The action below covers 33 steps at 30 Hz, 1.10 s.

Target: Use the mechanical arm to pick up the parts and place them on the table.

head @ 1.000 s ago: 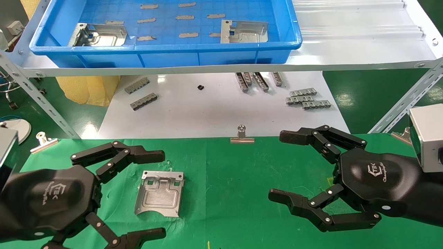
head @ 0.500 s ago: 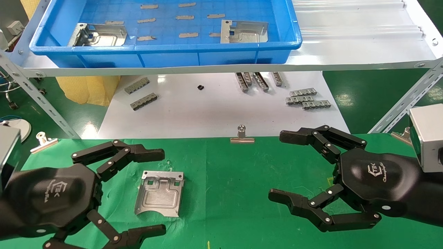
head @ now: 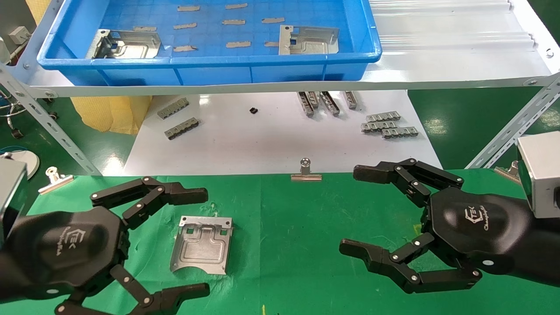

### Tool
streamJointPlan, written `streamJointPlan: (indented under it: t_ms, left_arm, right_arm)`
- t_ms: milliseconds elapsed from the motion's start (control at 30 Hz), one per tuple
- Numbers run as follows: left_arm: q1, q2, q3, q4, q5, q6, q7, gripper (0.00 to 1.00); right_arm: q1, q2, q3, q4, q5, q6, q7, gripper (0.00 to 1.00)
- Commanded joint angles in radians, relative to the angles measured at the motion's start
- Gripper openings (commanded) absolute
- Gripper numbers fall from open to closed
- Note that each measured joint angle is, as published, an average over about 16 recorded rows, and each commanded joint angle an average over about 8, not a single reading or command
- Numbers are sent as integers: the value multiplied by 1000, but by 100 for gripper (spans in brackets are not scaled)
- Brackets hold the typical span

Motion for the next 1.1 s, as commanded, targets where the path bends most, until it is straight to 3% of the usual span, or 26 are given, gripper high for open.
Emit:
streamJointPlan:
  t_ms: [33, 1100]
  left_arm:
    - [0, 0, 0, 0, 0, 0, 0, 100]
    - [-1, 1, 1, 2, 1, 0, 1, 100]
  right_arm:
    - [0, 0, 0, 0, 0, 0, 0, 100]
    - [0, 0, 0, 0, 0, 0, 0, 100]
